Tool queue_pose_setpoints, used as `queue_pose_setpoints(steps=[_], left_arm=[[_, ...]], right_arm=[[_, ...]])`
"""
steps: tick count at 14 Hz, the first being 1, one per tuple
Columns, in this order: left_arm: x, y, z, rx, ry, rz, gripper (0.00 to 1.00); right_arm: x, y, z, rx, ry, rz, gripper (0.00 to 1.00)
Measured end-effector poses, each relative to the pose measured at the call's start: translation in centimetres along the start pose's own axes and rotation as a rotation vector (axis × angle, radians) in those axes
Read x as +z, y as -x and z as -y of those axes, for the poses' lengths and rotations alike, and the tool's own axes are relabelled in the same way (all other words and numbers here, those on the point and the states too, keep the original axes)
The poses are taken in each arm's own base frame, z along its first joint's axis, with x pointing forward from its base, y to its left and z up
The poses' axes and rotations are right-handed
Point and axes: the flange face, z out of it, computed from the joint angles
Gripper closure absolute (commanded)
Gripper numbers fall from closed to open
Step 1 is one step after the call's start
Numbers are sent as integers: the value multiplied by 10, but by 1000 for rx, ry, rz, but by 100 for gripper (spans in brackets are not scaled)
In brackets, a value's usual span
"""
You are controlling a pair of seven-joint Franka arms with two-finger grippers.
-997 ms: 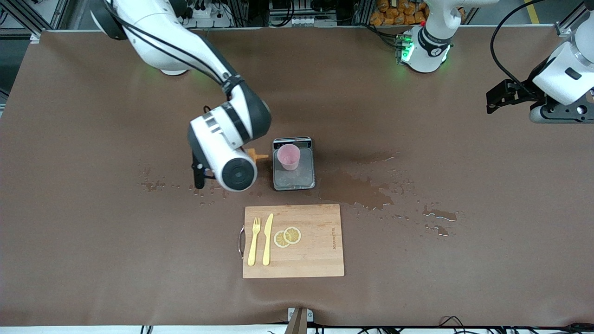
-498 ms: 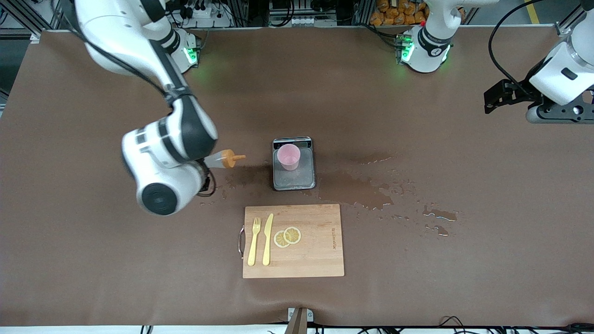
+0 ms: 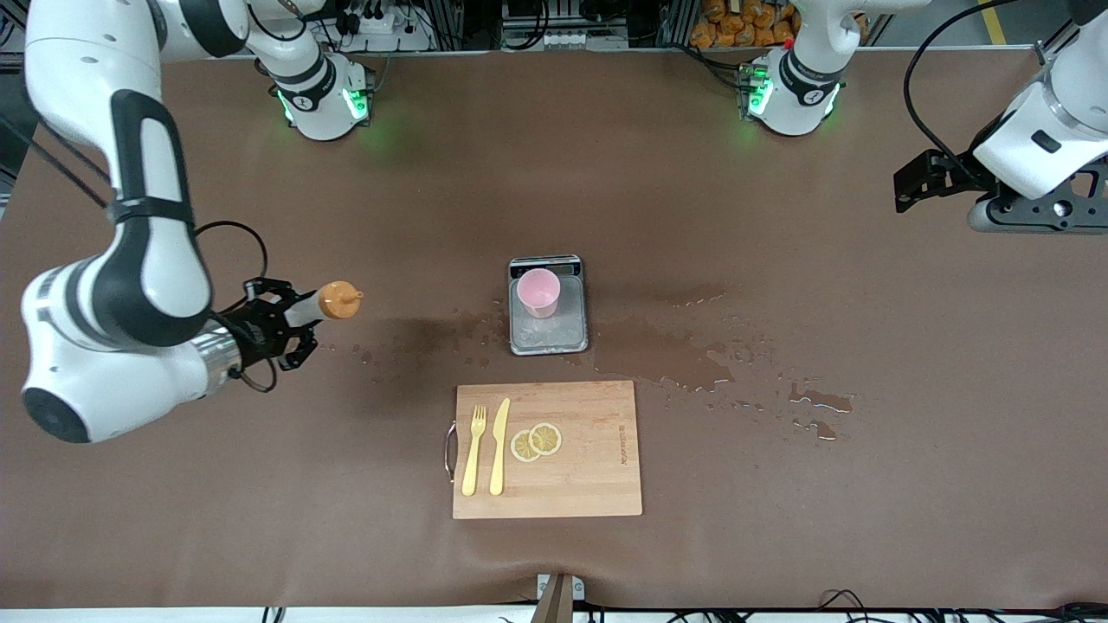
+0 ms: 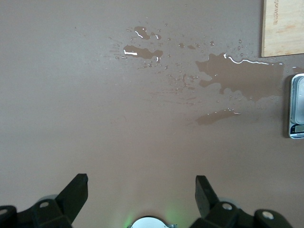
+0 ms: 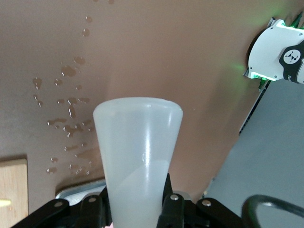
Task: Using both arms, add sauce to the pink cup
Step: 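Carry the bottle away from the cup with the right gripper, then lower the bottle upright onto the table with the right gripper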
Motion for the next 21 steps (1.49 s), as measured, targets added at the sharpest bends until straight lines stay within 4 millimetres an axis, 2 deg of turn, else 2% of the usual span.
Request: queue_pose_setpoints(steps=[4, 8, 17, 19, 21], left_arm=[[1, -1, 0, -1, 0, 2, 0], [3, -1, 0, 0, 0, 6, 0], [4, -1, -3, 5, -1, 9, 0], [4, -1, -3, 5, -1, 9, 0], [4, -1, -3, 5, -1, 9, 0]], right_arm=[[-2, -58, -8, -78, -7, 135, 99], [3, -101, -14, -144, -29, 253, 98], [56, -230, -16, -320, -71, 450, 92], [70, -252, -15, -339, -78, 483, 92], [82, -269, -14, -365, -86, 515, 87]])
